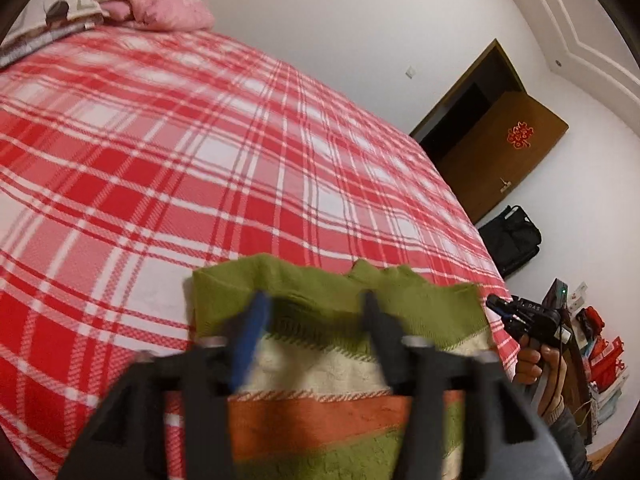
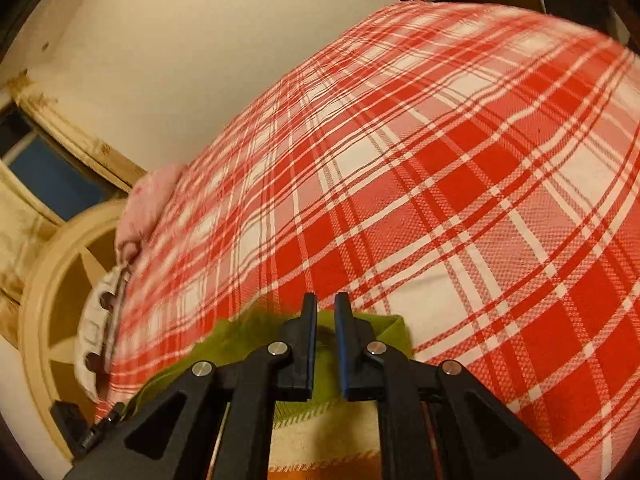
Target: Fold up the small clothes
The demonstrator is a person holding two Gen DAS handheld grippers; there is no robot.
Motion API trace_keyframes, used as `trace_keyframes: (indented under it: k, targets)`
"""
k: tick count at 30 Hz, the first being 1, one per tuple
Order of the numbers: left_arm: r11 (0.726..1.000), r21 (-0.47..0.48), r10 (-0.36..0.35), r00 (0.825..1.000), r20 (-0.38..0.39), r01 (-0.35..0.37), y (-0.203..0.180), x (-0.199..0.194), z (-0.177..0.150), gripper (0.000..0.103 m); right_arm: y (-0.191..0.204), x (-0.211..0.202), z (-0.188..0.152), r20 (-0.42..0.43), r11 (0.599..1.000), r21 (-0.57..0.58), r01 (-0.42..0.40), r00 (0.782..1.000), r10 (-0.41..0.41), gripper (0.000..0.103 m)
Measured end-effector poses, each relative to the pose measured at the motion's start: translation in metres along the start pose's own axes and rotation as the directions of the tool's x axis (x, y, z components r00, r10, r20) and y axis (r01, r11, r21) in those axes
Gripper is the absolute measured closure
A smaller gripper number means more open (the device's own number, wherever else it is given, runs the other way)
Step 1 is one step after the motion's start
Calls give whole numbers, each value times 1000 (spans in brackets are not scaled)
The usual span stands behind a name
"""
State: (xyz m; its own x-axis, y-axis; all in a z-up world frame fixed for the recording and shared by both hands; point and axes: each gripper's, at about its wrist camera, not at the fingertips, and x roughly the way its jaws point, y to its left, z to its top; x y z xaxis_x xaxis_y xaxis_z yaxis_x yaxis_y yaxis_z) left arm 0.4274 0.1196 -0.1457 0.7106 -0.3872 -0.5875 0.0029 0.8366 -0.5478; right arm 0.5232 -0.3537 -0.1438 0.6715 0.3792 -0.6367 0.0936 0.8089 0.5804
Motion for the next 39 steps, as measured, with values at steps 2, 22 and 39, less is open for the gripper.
trace_keyframes:
  k: [2, 22, 39]
  targets:
    - [1000, 21, 11, 999, 38, -11, -3, -18, -5, 27, -1, -7, -1, 8, 1000, -15, 27, 1000, -27, 55]
    - [989, 141, 60, 997, -56, -51, -8, -76, -118, 27, -16, -112, -140, -127, 979, -206, -4, 992, -23, 38]
    - [975, 220, -1, 998, -61, 14, -22, -89, -126, 95, -10, -126, -159, -123, 958, -286, 20, 991, -58, 94]
